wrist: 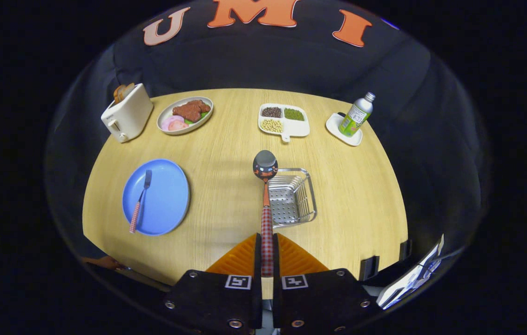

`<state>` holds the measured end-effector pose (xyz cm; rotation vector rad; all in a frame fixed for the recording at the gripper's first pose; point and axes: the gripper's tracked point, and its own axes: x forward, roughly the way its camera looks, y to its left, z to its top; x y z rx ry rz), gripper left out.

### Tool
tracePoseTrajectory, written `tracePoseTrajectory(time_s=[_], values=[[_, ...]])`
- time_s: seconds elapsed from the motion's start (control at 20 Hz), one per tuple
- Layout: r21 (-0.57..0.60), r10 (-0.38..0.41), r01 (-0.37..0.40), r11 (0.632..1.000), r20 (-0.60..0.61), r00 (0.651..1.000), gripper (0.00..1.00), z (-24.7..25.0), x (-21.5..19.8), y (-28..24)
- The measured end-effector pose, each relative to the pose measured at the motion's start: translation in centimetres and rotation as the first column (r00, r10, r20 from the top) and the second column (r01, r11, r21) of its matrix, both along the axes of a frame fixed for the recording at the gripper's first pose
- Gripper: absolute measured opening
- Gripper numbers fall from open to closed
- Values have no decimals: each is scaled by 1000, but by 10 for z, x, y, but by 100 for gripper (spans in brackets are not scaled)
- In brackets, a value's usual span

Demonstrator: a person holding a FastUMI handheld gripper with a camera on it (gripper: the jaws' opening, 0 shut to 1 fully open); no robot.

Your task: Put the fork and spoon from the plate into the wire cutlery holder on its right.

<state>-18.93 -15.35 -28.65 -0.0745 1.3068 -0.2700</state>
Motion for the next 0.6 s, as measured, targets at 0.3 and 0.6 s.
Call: tracePoseTrajectory(time_s=[0.3,0.6], values=[[31,44,-40,999,-153,987,10,9,-14,-26],[64,125,-113,992,-242,962,9,17,-20,-32]])
